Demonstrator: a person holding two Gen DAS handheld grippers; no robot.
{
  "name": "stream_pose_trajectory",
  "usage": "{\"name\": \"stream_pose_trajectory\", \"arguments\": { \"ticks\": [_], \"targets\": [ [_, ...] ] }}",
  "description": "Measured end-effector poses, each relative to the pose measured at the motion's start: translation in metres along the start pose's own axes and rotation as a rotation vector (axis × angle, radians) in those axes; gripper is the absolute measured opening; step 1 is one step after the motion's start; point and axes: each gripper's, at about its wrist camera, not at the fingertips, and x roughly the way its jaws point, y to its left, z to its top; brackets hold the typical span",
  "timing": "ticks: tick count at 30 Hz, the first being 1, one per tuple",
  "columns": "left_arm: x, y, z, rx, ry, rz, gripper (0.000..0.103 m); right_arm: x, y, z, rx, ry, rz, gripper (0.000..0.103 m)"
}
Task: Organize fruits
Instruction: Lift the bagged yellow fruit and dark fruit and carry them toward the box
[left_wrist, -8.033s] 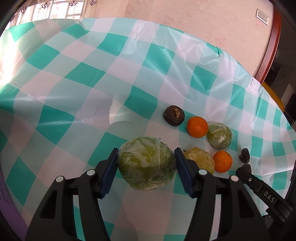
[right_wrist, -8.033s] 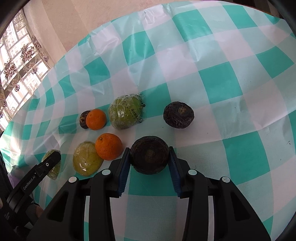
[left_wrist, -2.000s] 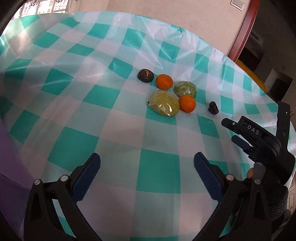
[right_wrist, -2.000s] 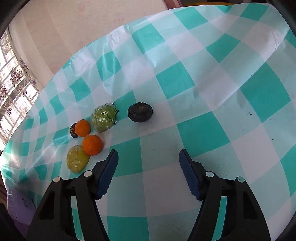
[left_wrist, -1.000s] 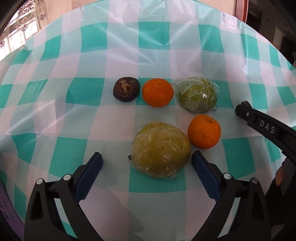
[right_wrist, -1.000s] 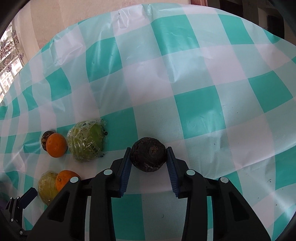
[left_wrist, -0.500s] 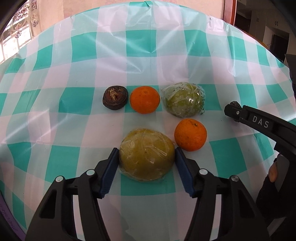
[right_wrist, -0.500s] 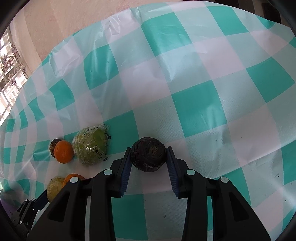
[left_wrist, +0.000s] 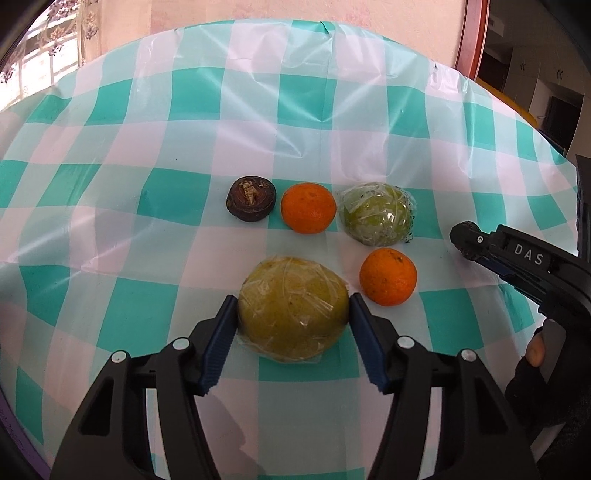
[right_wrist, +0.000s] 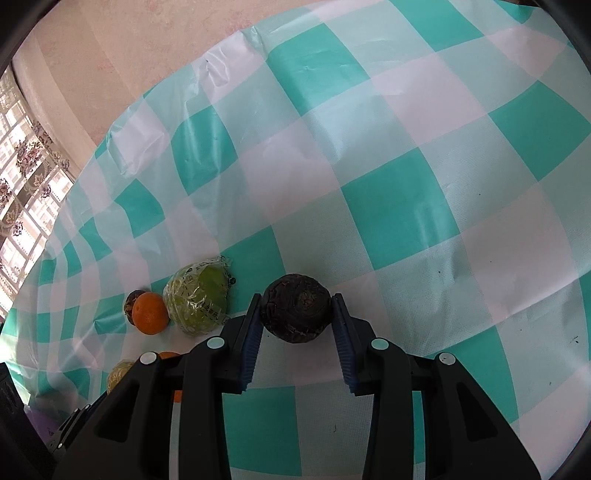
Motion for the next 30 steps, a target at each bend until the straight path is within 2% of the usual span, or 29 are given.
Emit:
{"name": "stream_pose_trajectory", "arguments": {
  "ticks": [6,12,17,30],
  "targets": [
    [-0.013,0.003,-0.013,-0.060,-0.027,-0.003,0.061,-0.014,-0.003,-0.005,0.018,-0.012,0.051,0.037],
    [-0.024,0.016,-0.030,-0.143,-0.017,-0.020,0.061,-0.023,0.005,-0.021,0.030,0.001,0.092,0.037],
    [-0.041,0.025,-0.052,-0.194,-0.014,-0.011,0.061,-0.038,0.025,-0.050,-0.011,0.020,0.107,0.037],
    [-0.087,0.031,-0.107,-0.216,-0.025,0.008,0.061,-0.084,0.068,-0.130,-0.149,0.064,0.160,0.037]
  ]
}}
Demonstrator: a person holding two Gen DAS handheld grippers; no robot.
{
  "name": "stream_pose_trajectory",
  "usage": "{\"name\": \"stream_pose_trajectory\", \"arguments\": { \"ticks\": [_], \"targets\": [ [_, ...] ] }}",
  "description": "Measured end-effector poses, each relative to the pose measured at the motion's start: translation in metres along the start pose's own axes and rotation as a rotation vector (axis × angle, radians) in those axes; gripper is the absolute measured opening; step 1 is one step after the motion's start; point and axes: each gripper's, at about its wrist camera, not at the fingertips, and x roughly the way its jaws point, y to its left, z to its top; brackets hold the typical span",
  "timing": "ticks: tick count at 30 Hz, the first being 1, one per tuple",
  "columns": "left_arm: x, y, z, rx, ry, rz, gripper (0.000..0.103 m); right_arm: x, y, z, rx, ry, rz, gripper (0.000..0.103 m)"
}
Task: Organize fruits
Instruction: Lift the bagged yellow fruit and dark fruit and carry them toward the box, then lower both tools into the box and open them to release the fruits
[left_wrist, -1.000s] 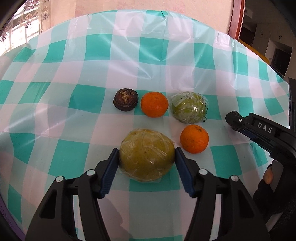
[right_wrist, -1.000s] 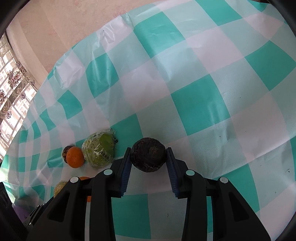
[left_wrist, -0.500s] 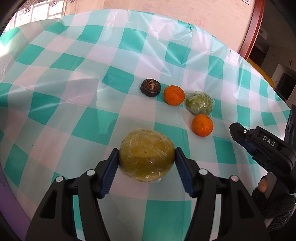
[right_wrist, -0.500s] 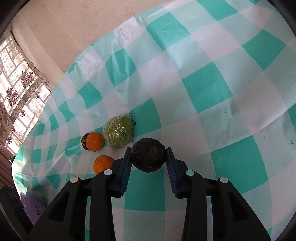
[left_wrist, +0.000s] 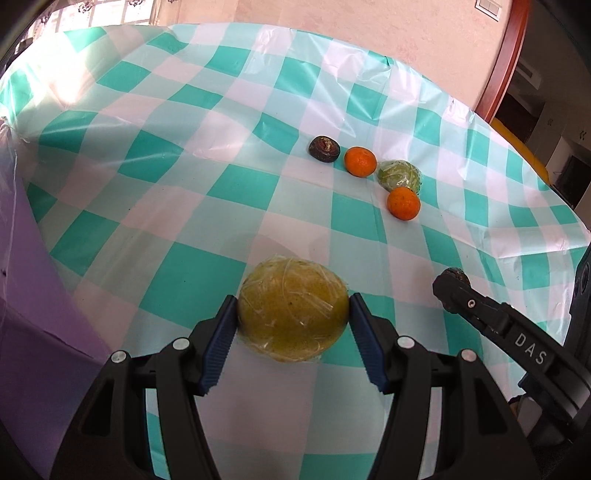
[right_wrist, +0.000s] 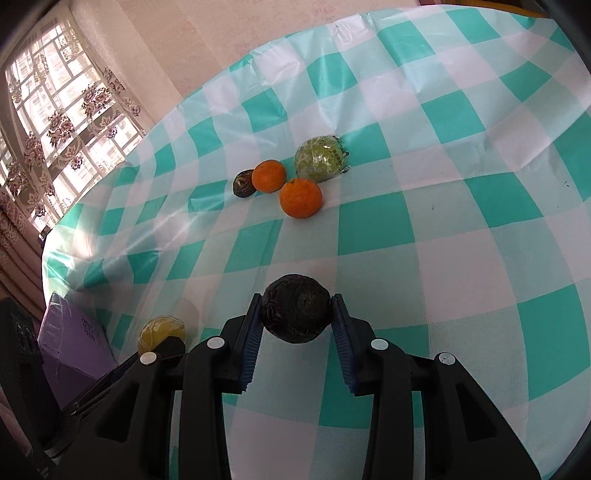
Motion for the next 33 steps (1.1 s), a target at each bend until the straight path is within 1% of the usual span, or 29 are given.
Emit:
{"name": "stream_pose_trajectory", "arguments": {
  "ticks": [9,16,19,26,30,33],
  "targets": [
    [-0.037,0.012,-0.034,0.011,-0.039,0.016,0.061,-0.024,0.022,-0.038,-0.065,0.018,0.034,0.037],
    [-0.067,0.019,-0.059,0.035,-0.088,0.007,0.061,-0.038,0.035,-0.062,-0.103,0.036,0.065,0.037],
    [-0.076,0.024,-0.066,0.027,-0.104,-0.006,0.061,-0.042,0.041,-0.071,-0.122,0.047,0.079,0.037],
    [-0.093,0.037,-0.073,-0.011,-0.154,-0.050,0.061,-0.049,0.046,-0.080,-0.127,0.046,0.095,0.037],
    [-0.102,0.042,-0.075,-0.039,-0.188,-0.062,0.061,-0.054,0.042,-0.079,-0.102,0.021,0.105,0.037],
    [-0.113,0.050,-0.078,-0.075,-0.221,-0.051,0.061,-0.061,0.039,-0.078,-0.077,-0.014,0.116,0.037]
  ]
}}
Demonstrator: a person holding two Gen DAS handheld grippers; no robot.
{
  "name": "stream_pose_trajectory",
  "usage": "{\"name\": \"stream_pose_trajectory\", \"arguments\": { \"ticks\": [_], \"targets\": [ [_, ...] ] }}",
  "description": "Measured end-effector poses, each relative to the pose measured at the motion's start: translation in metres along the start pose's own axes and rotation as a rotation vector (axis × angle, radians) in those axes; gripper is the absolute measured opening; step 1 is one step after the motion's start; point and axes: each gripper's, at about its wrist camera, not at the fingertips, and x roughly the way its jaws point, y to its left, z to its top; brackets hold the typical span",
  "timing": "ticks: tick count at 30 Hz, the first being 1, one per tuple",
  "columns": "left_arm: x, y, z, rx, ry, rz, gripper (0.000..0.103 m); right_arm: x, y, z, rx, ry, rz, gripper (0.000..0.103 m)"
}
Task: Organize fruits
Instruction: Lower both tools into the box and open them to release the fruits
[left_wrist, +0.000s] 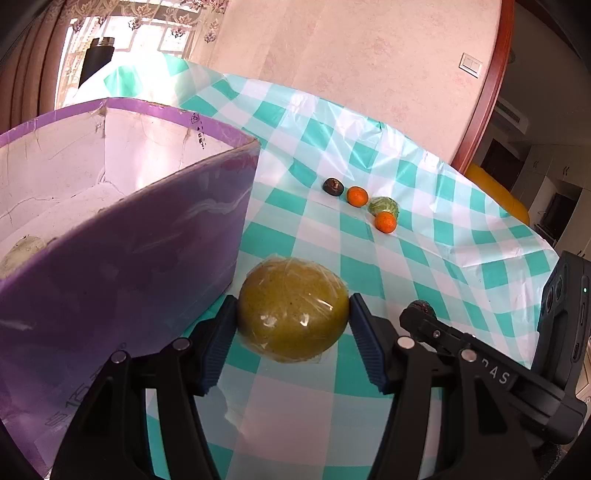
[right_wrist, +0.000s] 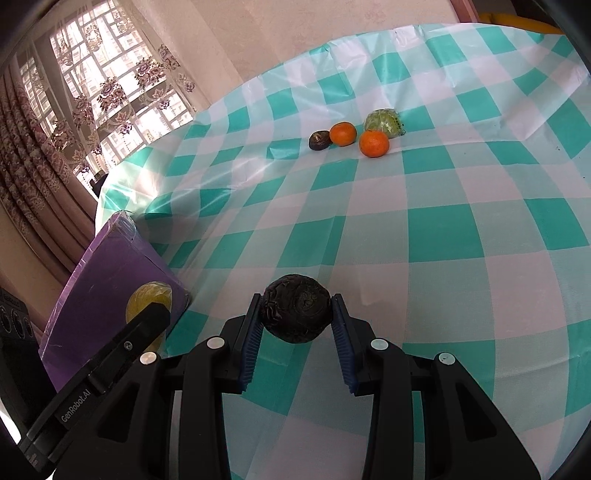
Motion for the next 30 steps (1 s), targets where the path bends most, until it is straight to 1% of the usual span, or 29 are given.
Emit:
{"name": "stream_pose_trajectory", "arguments": {
  "ticks": [2,4,9,13,16,18,20,23,27,30],
  "targets": [
    [-0.012,0.002,0.000,0.001,-0.030,0.010,0.061,-0.004,-0.001,-0.002,0.034,-0.018,0.021,0.037],
    [-0.028,0.002,0.001,0.027,-0.068,0.012,0.061,-0.008,0.004,-0.003,0.049,-0.028,0.046,0.037],
    [-0.076,-0.009,0.003,0.110,-0.209,0.021,0.061,-0.013,0.031,-0.002,0.013,-0.043,0.103,0.037],
    [-0.111,-0.007,0.010,0.124,-0.305,0.026,0.061,-0.018,0.056,-0.001,-0.030,-0.051,0.144,0.037],
    [-0.133,-0.001,0.017,0.133,-0.363,0.059,0.061,-0.022,0.074,-0.001,-0.058,-0.051,0.177,0.037],
    [-0.143,0.006,0.020,0.132,-0.385,0.090,0.061,-0.025,0.088,0.000,-0.086,-0.055,0.192,0.037],
    [-0.153,0.015,0.023,0.122,-0.396,0.123,0.061,-0.028,0.101,0.002,-0.115,-0.057,0.208,0.037],
    [-0.161,0.033,0.030,0.075,-0.378,0.181,0.061,-0.029,0.124,0.006,-0.160,-0.054,0.228,0.037],
    [-0.169,0.063,0.041,-0.017,-0.335,0.255,0.061,-0.027,0.163,0.009,-0.251,-0.055,0.247,0.037],
    [-0.173,0.081,0.047,-0.034,-0.284,0.341,0.061,-0.025,0.194,0.008,-0.336,-0.061,0.249,0.037]
  ]
}}
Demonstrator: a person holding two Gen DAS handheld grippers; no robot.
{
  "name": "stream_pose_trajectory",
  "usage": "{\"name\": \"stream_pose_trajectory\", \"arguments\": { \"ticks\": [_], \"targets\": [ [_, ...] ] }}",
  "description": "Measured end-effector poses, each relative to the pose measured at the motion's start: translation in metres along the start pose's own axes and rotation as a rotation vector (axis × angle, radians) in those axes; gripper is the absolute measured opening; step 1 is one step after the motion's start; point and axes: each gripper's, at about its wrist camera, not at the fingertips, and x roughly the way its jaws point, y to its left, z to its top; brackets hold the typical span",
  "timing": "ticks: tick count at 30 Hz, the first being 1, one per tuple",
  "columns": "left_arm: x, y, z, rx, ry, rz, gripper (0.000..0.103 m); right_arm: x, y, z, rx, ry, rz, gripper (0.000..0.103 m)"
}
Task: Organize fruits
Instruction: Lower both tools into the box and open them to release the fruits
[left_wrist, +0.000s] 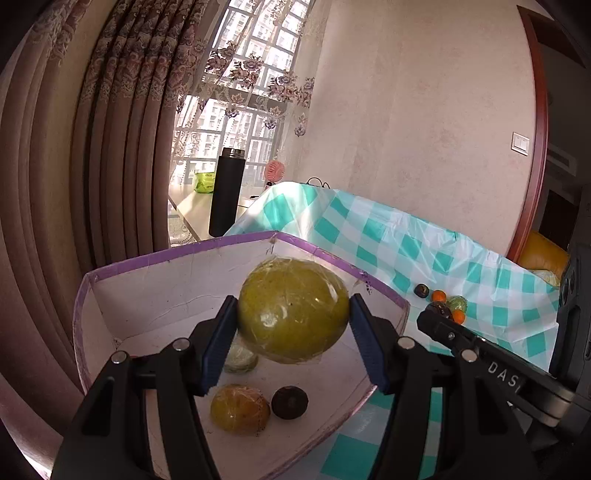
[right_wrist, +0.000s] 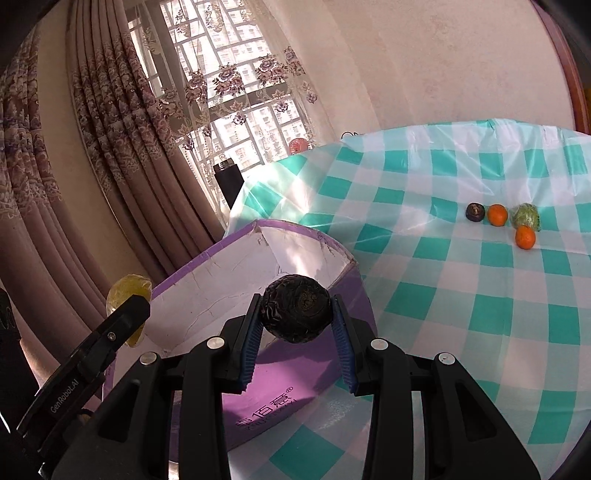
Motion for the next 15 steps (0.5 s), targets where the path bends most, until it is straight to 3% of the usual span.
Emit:
{"name": "stream_pose_trajectory", "arguments": {
  "ticks": [4,7,11,15],
  "targets": [
    [0.016,0.020,0.003,0.028,0.102,0.098,0.061,0.021,0.037,0.010,-0.122,0.036,-0.020,0.037],
    [0.023,0.034,0.005,0.017,0.172,0.092,0.061,0.042,0.063,0.010,-0.233,0.087,-0.077,0.037],
    [0.026,0.033,0.009,0.101,0.211,0.190,0.061,0.068,0.085,0.001,-0.401,0.163,-0.170,0.037],
    [0.040,0.044,0.008,0.157,0.290,0.239,0.061,0.090,0.092,-0.008,-0.482,0.265,-0.209,0.037]
  ]
}}
